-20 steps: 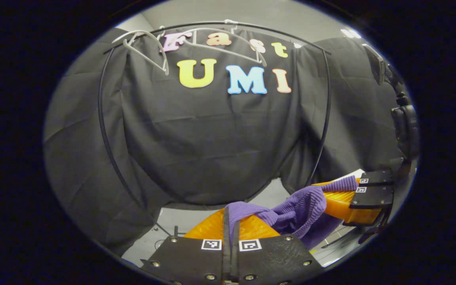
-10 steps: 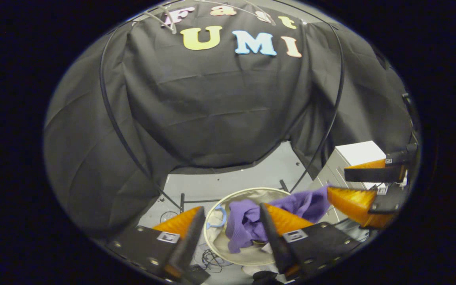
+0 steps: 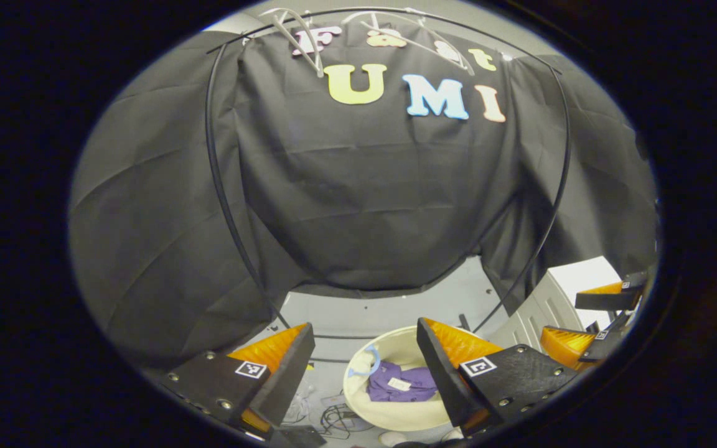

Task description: Grasp the clothes on the hanger with both hands and then place them into the laundry hamper below.

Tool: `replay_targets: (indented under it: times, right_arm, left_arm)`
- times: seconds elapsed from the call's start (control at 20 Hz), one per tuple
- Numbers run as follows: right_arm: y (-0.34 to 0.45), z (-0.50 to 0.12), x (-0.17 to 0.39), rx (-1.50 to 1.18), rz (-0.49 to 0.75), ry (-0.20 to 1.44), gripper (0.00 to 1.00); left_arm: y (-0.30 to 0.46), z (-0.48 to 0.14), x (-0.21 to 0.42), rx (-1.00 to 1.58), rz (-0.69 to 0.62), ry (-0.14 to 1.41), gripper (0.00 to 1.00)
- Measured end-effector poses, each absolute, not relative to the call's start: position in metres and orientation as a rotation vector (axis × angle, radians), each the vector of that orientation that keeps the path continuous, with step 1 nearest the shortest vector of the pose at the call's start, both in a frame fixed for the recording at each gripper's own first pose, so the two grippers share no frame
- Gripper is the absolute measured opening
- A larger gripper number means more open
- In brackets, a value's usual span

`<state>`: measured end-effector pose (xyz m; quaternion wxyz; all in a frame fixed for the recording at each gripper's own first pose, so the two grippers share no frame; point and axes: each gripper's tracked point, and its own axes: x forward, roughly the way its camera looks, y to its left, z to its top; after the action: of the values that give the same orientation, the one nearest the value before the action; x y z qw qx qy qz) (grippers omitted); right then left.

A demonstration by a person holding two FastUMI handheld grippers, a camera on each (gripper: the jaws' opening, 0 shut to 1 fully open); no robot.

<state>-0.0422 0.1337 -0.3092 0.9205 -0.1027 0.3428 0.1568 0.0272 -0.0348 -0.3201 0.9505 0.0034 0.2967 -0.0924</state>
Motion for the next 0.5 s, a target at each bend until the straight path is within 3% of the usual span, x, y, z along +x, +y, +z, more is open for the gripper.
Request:
replay_targets:
  times: [0.1,0.25,0.3,0.5]
  right_arm:
    - [0.124,-0.282,-0.034,-0.193,0.294,0.623,0.96]
    - [0.107,-0.236,-0.022,-0.157,0.274,0.514,0.96]
    - [0.102,-0.219,-0.02,-0.144,0.271,0.472,0.96]
    - [0.075,-0.147,-0.017,-0.108,0.255,0.336,0.95]
  left_arm:
    - [-0.038,-0.289,0.032,-0.005,-0.181,0.542,1.0]
    - [-0.043,-0.235,0.03,-0.015,-0.164,0.451,1.0]
    - [-0.046,-0.216,0.027,-0.02,-0.165,0.421,0.96]
    - [-0.06,-0.135,0.016,-0.05,-0.18,0.31,1.0]
